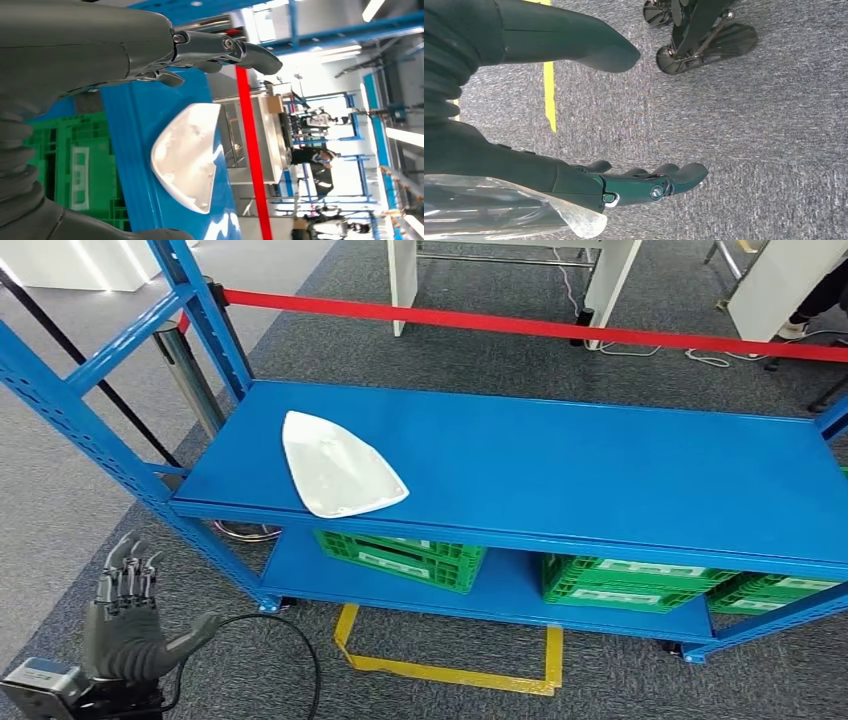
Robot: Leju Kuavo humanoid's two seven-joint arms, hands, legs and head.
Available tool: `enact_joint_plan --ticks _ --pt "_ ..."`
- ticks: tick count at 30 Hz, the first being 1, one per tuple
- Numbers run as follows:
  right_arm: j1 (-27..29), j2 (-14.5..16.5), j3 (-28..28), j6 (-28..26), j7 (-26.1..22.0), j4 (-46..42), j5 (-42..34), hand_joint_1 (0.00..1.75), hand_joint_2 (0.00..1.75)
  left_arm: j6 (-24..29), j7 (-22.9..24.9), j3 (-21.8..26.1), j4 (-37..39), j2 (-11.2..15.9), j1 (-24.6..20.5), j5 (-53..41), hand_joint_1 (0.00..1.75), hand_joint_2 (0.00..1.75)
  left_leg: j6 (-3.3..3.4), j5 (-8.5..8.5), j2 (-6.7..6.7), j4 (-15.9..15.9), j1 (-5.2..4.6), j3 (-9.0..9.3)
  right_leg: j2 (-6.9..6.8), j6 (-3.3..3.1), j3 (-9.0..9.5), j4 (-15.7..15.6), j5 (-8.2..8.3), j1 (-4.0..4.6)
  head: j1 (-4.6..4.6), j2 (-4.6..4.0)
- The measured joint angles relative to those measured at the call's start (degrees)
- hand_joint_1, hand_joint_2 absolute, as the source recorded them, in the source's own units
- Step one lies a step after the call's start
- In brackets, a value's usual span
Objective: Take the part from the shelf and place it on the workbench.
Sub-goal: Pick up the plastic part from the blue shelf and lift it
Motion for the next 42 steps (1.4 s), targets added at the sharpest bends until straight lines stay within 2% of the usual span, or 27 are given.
enact_joint_plan --ticks 4,9,15,22,28,42 --pt "-0.2 0.0 1.1 0.1 0.3 0.0 -0.3 0.0 1.75 4.3 0.4 -4.5 -1.2 1.9 -0.2 -5.5 0.0 1.75 0.0 0.0 0.0 0.0 0.0 0.0 0.01 0.0 -0.01 0.0 0.0 0.0 -0.01 0.0" --pt "-0.3 0.0 2.6 0.3 0.8 0.1 -0.4 0.0 1.75 8.8 3.1 -9.6 -1.4 4.5 -1.2 -13.0 0.0 1.75 0.0 0.0 0.0 0.0 0.0 0.0 0.01 0.0 -0.01 0.0 0.0 0.0 0.0 0.0" --pt "-0.6 -0.1 4.7 1.2 1.6 0.1 -0.1 0.0 1.75 13.2 9.2 -14.2 -0.8 7.8 -3.6 -22.7 0.0 1.75 0.0 0.0 0.0 0.0 0.0 0.0 0.01 0.0 -0.01 0.0 0.0 0.0 0.0 0.0" --pt "-1.1 -0.3 7.0 2.2 2.5 0.1 0.5 0.0 1.75 16.1 17.5 -17.5 2.4 10.5 -7.5 -33.4 0.0 1.75 0.0 0.01 0.0 0.0 0.0 0.0 0.01 -0.01 -0.01 0.0 0.01 0.0 -0.01 0.0" --pt "-1.4 -0.6 9.1 2.9 3.3 0.1 1.0 0.0 1.75 17.3 25.4 -19.3 6.9 11.8 -12.2 -42.1 0.0 1.75 -0.01 0.01 0.0 0.0 0.0 -0.01 0.02 0.0 -0.01 0.0 0.03 0.0 -0.01 0.0" --pt "-2.7 -0.8 13.7 4.1 5.5 0.1 2.3 0.0 1.75 18.4 42.1 -21.0 21.5 12.0 -24.9 -58.8 0.0 1.75 -0.01 0.07 0.0 0.1 0.0 -0.01 0.04 0.02 -0.02 0.0 0.08 0.0 0.0 0.0"
